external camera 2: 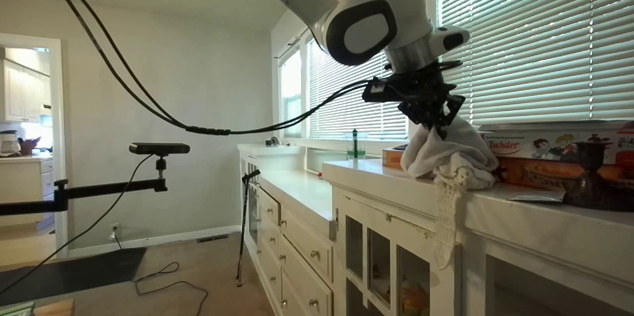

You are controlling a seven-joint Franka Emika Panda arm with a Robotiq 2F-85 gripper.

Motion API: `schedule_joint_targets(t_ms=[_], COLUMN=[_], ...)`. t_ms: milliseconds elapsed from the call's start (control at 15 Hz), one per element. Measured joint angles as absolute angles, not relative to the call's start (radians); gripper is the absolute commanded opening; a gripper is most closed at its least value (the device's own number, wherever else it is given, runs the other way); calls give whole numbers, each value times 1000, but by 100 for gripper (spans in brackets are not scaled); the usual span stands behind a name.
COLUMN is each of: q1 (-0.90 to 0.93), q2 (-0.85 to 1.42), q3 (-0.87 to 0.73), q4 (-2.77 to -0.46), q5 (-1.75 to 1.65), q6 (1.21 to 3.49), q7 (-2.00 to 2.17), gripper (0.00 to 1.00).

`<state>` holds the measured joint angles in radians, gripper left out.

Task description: Take the cloth off of the cabinet door and white the top of the cabinet with it

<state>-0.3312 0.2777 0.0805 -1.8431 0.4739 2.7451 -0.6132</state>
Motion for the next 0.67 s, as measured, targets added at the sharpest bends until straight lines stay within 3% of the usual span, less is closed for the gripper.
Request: schedule_joint_targets(t_ms=[667], q1=[-325], q2=[348], q3=[74], q4=[-1872], q5=[474], q6=[2745], q7=[-397], gripper=[3])
